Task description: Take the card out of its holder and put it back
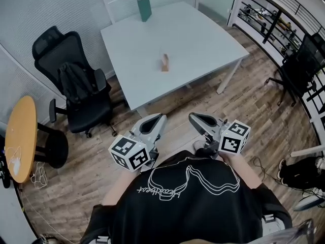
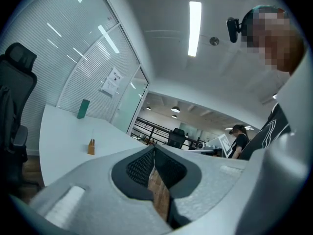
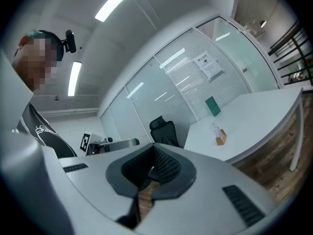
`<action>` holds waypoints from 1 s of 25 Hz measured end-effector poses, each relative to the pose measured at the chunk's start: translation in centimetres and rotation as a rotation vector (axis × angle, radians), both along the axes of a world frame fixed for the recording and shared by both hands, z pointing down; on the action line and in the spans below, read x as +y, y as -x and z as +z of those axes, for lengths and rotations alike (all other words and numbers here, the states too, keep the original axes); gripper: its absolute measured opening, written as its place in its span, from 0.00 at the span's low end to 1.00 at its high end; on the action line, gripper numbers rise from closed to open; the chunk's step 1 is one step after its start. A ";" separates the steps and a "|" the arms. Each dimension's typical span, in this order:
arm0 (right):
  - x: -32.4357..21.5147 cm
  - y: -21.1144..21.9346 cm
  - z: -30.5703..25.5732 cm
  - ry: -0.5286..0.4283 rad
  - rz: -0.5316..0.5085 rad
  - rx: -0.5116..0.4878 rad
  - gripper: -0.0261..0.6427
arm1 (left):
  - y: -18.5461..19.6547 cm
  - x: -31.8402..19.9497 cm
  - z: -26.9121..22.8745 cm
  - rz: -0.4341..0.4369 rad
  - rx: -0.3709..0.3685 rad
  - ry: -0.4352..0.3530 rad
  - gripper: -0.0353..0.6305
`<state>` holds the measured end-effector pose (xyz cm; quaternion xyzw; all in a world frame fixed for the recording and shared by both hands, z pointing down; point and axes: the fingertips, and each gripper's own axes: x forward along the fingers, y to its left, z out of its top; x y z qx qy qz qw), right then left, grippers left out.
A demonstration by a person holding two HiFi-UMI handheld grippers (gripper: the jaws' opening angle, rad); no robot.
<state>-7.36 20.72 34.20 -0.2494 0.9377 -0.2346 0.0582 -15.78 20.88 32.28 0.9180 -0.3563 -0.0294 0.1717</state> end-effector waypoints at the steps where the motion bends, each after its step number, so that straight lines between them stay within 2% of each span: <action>1: -0.1 -0.2 0.1 0.007 0.003 -0.003 0.05 | -0.2 -0.1 0.0 0.005 0.002 0.000 0.07; 13: -3.9 -2.1 1.4 0.050 0.009 -0.008 0.05 | -1.8 -4.3 1.1 0.000 0.031 0.034 0.07; 25: -13.4 -5.2 1.5 0.080 -0.050 -0.022 0.05 | -5.1 -12.8 2.1 -0.061 0.023 0.076 0.08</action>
